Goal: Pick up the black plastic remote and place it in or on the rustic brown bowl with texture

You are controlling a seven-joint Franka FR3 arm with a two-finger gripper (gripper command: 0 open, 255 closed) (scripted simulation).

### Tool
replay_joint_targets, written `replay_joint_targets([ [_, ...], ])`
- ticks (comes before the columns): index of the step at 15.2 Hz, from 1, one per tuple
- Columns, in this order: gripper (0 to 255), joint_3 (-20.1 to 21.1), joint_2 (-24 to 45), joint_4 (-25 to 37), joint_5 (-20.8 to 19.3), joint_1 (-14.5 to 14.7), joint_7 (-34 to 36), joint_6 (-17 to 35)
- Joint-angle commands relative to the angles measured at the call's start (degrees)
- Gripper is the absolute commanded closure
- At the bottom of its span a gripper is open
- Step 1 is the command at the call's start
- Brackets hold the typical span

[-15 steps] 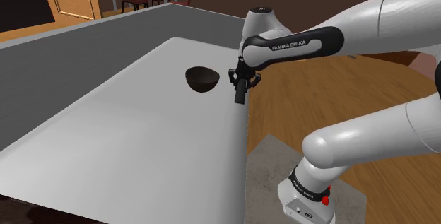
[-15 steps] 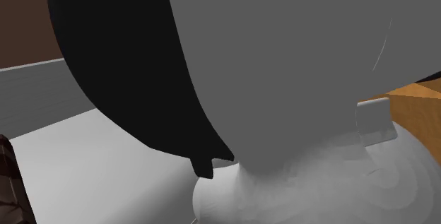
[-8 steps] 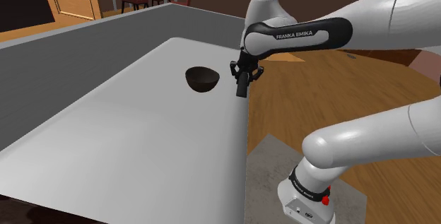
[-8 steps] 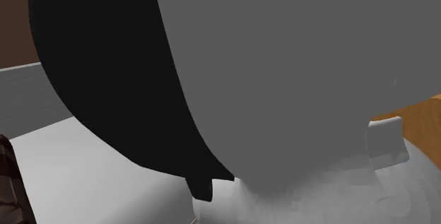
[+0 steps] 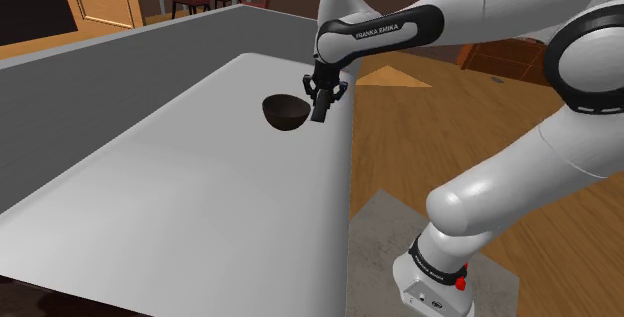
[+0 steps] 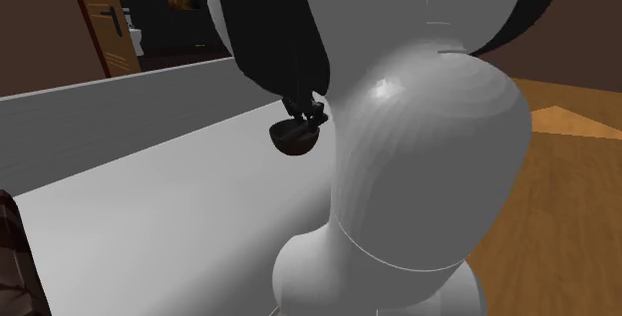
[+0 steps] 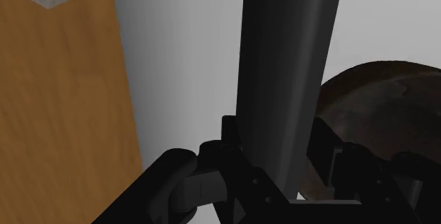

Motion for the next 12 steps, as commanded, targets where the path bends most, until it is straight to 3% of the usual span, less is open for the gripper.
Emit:
replay_joint_targets([
  [1, 255, 0.88, 4.85, 4.55, -1.98, -0.68, 1.42, -0.14],
  [6, 255, 2.55, 17.46, 17.65, -7.8, -0.61, 5.47, -2.51],
  [11, 255, 2.58, 31.01, 33.95, -13.64, 2.19, 8.29, -7.33],
  [12, 255, 2.44, 31.15, 33.38, -13.77, 2.25, 8.49, -6.65],
])
